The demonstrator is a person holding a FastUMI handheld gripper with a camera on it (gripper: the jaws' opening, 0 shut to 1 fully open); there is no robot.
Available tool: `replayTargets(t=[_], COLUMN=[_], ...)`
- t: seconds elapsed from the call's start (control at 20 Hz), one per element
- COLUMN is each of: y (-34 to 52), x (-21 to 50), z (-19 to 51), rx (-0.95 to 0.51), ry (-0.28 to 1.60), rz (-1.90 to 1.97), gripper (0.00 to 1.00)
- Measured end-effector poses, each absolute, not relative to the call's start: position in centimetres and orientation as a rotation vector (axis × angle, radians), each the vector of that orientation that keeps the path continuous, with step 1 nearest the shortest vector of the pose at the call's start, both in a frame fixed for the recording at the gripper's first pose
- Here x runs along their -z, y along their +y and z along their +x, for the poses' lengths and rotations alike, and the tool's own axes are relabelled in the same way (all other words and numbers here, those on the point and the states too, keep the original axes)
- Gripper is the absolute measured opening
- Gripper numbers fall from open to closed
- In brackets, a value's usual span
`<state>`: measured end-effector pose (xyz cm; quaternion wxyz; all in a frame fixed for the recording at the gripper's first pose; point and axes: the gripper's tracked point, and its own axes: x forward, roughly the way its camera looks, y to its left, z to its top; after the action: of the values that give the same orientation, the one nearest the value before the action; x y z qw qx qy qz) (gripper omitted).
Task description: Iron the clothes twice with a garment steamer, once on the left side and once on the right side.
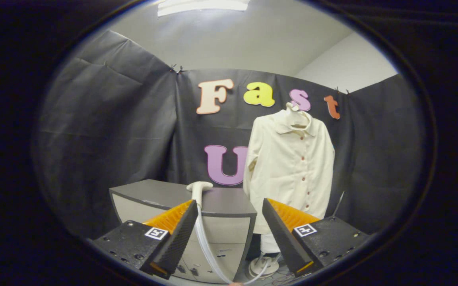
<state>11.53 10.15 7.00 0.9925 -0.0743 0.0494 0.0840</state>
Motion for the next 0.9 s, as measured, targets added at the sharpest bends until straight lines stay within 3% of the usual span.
replayTargets(t=[0.4,0.9], y=[13.9,20.4], x=[-9.4,-3.5], z=[19.7,29.4], rx=[-0.159,-0.238], ry=[0.206,0.538], rz=[-0.222,-0.262], gripper=[0.97,0.97])
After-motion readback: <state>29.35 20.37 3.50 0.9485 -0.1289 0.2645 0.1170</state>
